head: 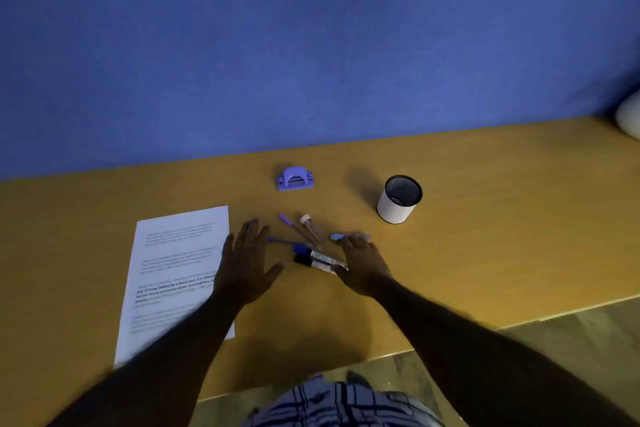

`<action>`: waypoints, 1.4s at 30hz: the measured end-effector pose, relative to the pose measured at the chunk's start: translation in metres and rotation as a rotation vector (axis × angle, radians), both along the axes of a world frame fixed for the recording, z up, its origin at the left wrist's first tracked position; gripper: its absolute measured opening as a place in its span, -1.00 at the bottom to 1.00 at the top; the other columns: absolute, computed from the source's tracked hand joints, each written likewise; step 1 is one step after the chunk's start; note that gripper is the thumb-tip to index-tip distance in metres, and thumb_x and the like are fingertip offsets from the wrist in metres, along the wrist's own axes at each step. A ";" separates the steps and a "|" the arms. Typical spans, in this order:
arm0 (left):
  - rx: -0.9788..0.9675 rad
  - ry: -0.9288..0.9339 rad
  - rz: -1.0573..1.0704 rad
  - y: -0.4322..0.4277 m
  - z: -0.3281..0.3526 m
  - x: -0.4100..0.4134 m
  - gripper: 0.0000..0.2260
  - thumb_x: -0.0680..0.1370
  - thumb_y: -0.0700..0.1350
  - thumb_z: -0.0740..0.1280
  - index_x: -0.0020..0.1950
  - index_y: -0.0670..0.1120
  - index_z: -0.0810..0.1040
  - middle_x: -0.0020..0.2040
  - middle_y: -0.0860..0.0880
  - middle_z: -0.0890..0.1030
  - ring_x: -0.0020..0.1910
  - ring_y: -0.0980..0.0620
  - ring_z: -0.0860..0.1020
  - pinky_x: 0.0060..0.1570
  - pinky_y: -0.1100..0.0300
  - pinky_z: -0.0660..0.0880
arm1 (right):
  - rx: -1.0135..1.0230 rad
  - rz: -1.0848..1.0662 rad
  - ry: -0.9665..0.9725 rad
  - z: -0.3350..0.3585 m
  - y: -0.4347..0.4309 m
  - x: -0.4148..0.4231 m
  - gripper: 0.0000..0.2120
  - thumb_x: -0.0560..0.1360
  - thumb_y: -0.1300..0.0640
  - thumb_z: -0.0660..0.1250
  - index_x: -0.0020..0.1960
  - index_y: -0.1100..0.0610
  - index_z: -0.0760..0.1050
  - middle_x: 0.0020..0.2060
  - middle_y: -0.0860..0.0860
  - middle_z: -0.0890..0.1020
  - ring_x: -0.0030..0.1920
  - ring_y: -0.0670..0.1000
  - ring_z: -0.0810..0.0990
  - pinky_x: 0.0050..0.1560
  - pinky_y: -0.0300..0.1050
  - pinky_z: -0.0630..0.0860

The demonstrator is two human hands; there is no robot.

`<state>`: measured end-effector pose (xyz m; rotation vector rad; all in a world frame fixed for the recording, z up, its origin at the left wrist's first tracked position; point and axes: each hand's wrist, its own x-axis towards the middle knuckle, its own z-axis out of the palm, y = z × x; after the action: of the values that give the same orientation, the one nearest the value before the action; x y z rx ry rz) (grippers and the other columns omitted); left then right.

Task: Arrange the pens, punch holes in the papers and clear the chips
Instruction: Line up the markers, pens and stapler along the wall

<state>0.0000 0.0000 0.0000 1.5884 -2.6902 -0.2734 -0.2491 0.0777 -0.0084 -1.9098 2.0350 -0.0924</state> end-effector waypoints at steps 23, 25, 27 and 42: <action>0.131 0.516 0.290 0.013 -0.018 -0.040 -0.71 0.55 0.05 0.31 0.19 -0.08 0.50 0.12 -0.04 0.52 0.10 0.00 0.50 0.06 0.04 0.51 | -0.112 0.110 -0.135 -0.010 -0.025 -0.011 -0.83 0.58 0.05 0.25 0.06 0.08 0.56 0.04 0.02 0.59 0.09 0.04 0.54 0.11 -0.03 0.32; 0.245 0.706 0.378 0.017 -0.013 -0.052 -0.86 0.58 -0.03 0.31 0.05 -0.07 0.54 -0.06 0.00 0.57 -0.07 0.04 0.52 -0.10 0.13 0.46 | -0.181 0.042 -0.317 -0.007 -0.023 -0.006 -0.90 0.54 0.11 0.33 -0.04 0.13 0.58 -0.10 0.02 0.60 -0.08 0.00 0.55 -0.05 -0.12 0.32; 0.488 0.904 0.488 0.020 -0.004 -0.066 -0.87 0.60 -0.04 0.27 -0.02 -0.05 0.57 -0.17 0.00 0.59 -0.17 0.04 0.54 -0.19 0.16 0.44 | -0.176 0.017 -0.428 -0.003 -0.022 0.003 -0.89 0.54 0.11 0.34 -0.06 0.15 0.58 -0.15 0.01 0.59 -0.17 -0.07 0.50 -0.13 -0.16 0.35; 0.556 1.061 0.700 0.015 -0.003 -0.057 -0.86 0.63 -0.18 0.23 -0.03 -0.24 0.49 -0.14 -0.29 0.55 -0.14 -0.22 0.55 -0.06 -0.13 0.57 | 0.170 0.301 -0.028 -0.018 -0.005 0.001 -0.51 0.52 -0.11 0.31 0.33 0.14 0.39 0.30 0.12 0.46 0.29 0.17 0.44 0.24 0.06 0.40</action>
<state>-0.0571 0.0155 -0.0027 1.6407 -1.2414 -1.4023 -0.2481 0.0723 -0.0260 -2.0648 1.6569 0.1238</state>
